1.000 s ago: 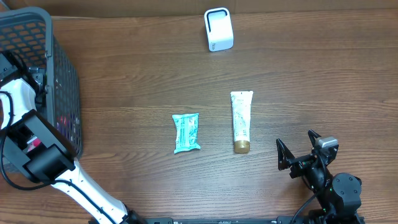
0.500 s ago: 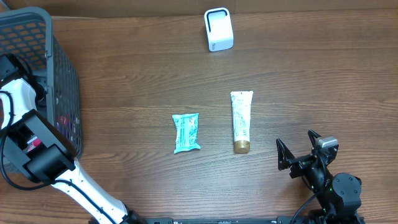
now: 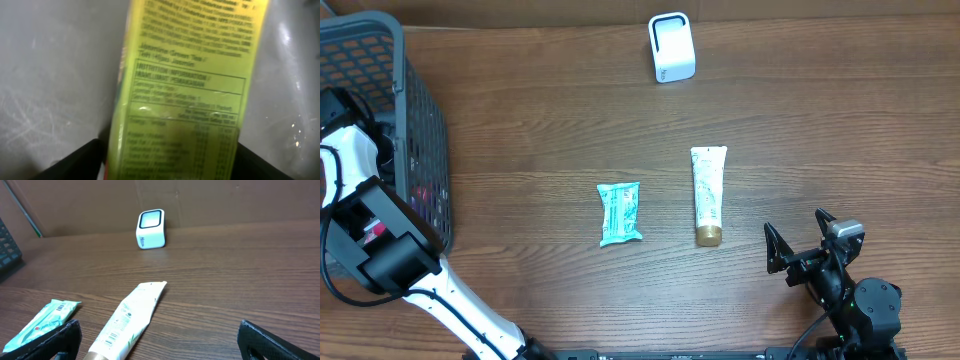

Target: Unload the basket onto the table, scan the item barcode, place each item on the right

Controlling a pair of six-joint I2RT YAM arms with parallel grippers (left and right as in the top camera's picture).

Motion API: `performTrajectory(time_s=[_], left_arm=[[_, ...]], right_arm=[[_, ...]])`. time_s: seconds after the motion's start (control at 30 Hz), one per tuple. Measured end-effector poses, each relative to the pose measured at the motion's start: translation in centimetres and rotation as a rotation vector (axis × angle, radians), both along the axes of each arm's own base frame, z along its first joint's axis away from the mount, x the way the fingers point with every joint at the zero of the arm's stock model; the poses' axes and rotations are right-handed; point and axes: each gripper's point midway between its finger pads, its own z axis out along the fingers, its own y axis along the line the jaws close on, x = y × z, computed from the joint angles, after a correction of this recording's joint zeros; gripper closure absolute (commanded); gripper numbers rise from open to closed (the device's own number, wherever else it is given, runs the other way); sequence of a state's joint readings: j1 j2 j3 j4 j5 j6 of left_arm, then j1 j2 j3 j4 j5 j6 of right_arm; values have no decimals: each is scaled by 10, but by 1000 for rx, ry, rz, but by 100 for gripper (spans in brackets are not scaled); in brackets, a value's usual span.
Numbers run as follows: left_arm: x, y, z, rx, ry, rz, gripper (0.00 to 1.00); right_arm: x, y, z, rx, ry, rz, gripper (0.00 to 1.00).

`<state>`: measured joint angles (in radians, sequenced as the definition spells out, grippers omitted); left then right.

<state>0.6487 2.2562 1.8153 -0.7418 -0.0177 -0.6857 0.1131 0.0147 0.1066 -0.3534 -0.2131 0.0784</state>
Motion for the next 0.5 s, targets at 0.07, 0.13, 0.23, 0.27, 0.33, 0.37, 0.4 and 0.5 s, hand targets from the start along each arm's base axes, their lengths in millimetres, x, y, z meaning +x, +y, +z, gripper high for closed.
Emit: performTrajectory(time_s=[0.07, 0.13, 0.23, 0.27, 0.33, 0.37, 0.4, 0.5], left_arm=[[1, 2, 1, 12, -2, -18, 25], [2, 3, 1, 23, -1, -32, 29], [4, 8, 2, 48, -3, -37, 51], [4, 9, 2, 54, -3, -39, 63], [3, 10, 2, 62, 3, -42, 73], [3, 11, 3, 67, 7, -45, 74], [3, 11, 3, 69, 8, -47, 74], [2, 11, 3, 71, 11, -45, 71]], right_arm=[[0, 0, 0, 0, 0, 0, 0], [0, 0, 0, 0, 0, 0, 0], [0, 0, 0, 0, 1, 0, 0], [0, 0, 0, 0, 0, 0, 0], [0, 0, 0, 0, 0, 0, 0], [0, 0, 0, 0, 0, 0, 0], [0, 0, 0, 0, 0, 0, 0], [0, 0, 0, 0, 0, 0, 0]])
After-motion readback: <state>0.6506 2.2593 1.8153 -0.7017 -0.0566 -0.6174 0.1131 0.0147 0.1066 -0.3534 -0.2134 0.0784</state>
